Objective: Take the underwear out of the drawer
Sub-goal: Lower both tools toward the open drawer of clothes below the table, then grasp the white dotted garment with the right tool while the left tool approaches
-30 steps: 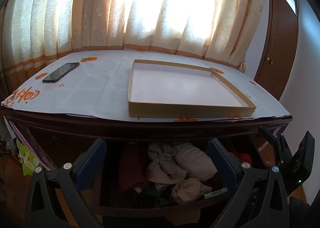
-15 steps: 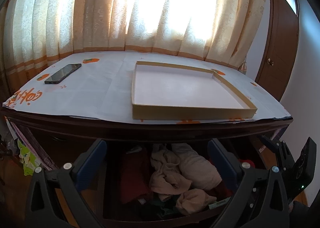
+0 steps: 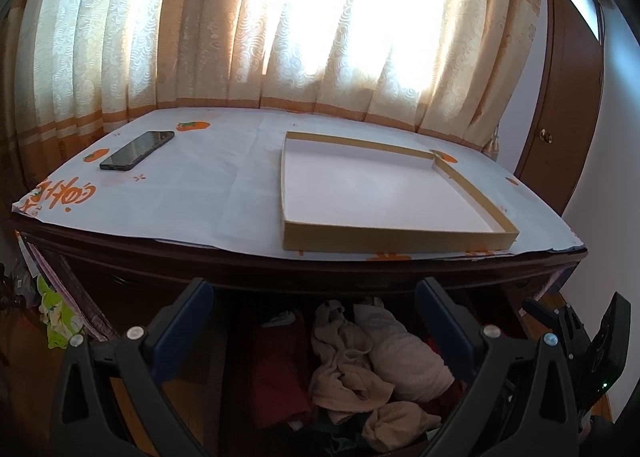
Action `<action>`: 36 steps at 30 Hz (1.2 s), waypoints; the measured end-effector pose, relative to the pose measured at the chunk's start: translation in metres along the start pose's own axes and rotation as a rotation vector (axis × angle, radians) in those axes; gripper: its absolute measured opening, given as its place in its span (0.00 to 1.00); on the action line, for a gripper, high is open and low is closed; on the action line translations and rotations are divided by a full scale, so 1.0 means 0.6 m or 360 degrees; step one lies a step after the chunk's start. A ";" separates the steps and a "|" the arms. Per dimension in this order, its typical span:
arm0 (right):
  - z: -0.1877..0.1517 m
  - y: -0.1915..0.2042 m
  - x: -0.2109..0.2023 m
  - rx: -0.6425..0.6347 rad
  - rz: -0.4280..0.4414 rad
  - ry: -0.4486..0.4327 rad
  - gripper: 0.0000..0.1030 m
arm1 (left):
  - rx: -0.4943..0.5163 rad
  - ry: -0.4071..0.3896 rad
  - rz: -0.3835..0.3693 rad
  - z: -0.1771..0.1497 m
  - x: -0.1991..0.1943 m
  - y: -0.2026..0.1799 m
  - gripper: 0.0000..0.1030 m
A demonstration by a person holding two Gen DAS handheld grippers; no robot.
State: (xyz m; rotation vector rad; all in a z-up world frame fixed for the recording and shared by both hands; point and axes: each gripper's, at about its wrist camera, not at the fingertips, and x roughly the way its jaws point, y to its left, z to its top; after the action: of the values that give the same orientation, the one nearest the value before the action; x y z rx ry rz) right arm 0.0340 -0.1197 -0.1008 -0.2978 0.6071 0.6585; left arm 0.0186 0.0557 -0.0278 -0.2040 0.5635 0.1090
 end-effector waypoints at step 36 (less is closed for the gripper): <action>0.014 0.000 0.054 -0.0038 0.0155 0.0475 0.99 | 0.0070 0.0082 0.0029 -0.010 0.018 0.003 1.00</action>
State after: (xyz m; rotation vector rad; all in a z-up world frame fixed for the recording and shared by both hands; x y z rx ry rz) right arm 0.0580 -0.1005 -0.1138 -0.3947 0.9035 0.7211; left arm 0.0243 0.0569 -0.0390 -0.1593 0.6188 0.1095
